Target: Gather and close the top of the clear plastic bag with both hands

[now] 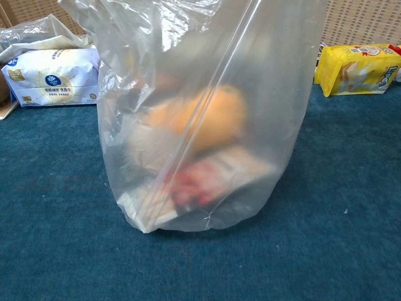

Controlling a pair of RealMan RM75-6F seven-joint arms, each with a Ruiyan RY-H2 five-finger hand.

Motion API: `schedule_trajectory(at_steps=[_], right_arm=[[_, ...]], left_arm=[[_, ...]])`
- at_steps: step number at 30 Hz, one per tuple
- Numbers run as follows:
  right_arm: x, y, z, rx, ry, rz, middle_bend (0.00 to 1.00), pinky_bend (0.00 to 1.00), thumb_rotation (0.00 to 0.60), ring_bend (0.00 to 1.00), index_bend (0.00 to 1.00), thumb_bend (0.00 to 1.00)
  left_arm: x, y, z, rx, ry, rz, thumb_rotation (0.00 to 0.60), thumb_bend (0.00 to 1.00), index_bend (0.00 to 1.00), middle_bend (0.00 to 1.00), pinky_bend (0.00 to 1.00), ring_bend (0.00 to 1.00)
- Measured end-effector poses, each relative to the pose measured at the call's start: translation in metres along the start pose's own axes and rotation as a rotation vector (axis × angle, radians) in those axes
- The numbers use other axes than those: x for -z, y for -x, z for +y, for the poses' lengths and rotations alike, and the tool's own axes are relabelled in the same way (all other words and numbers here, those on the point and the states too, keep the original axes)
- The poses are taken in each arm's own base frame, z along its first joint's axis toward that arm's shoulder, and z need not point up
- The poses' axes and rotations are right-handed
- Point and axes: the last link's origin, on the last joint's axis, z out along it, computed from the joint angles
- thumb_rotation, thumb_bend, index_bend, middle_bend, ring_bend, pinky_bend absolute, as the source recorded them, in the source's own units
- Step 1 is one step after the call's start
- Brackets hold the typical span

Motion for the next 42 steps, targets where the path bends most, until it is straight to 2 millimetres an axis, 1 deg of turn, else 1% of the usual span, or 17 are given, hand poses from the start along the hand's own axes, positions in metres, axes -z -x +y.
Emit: schedule_trajectory(at_steps=[8, 11, 17, 19, 24, 27, 32, 34, 42], right_arm=[[0.008, 0.011, -0.013, -0.011, -0.028, -0.033, 0.69, 0.76, 0.237, 0.74, 0.6, 0.2], [0.01, 0.01, -0.016, -0.01, -0.032, -0.039, 0.69, 0.75, 0.243, 0.74, 0.6, 0.2], [0.011, 0.003, -0.013, 0.037, -0.019, -0.021, 0.66, 0.63, 0.243, 0.7, 0.6, 0.2], [0.011, 0.002, -0.011, 0.06, -0.009, -0.02, 0.64, 0.58, 0.241, 0.67, 0.59, 0.2], [0.013, -0.003, -0.006, 0.115, 0.014, -0.023, 0.61, 0.52, 0.24, 0.61, 0.56, 0.2], [0.015, -0.005, -0.004, 0.147, 0.019, -0.03, 0.59, 0.49, 0.238, 0.59, 0.55, 0.2], [0.017, -0.005, -0.002, 0.184, 0.019, -0.053, 0.57, 0.44, 0.235, 0.56, 0.54, 0.2], [0.018, -0.004, -0.001, 0.188, 0.017, -0.06, 0.55, 0.42, 0.235, 0.54, 0.53, 0.2], [0.02, -0.004, 0.003, 0.229, 0.021, -0.074, 0.54, 0.38, 0.237, 0.52, 0.53, 0.2]], left_arm=[[-0.001, -0.008, 0.006, -0.008, 0.021, 0.021, 0.6, 0.16, 0.26, 0.29, 0.26, 0.25], [-0.002, -0.011, 0.008, -0.007, 0.026, 0.028, 0.6, 0.16, 0.26, 0.29, 0.26, 0.25], [-0.009, -0.017, 0.014, -0.016, 0.057, 0.052, 0.6, 0.16, 0.26, 0.29, 0.26, 0.25], [-0.014, -0.021, 0.018, -0.019, 0.08, 0.066, 0.6, 0.16, 0.26, 0.29, 0.26, 0.25], [-0.023, -0.03, 0.025, -0.015, 0.127, 0.095, 0.6, 0.16, 0.26, 0.29, 0.26, 0.25], [-0.03, -0.035, 0.029, -0.012, 0.155, 0.114, 0.6, 0.16, 0.26, 0.29, 0.26, 0.25], [-0.046, -0.045, 0.04, -0.015, 0.219, 0.159, 0.6, 0.16, 0.17, 0.28, 0.26, 0.23], [-0.055, -0.048, 0.046, -0.006, 0.248, 0.172, 0.6, 0.16, 0.15, 0.28, 0.26, 0.22], [-0.086, -0.057, 0.074, 0.027, 0.354, 0.203, 0.6, 0.16, 0.15, 0.27, 0.26, 0.21]])
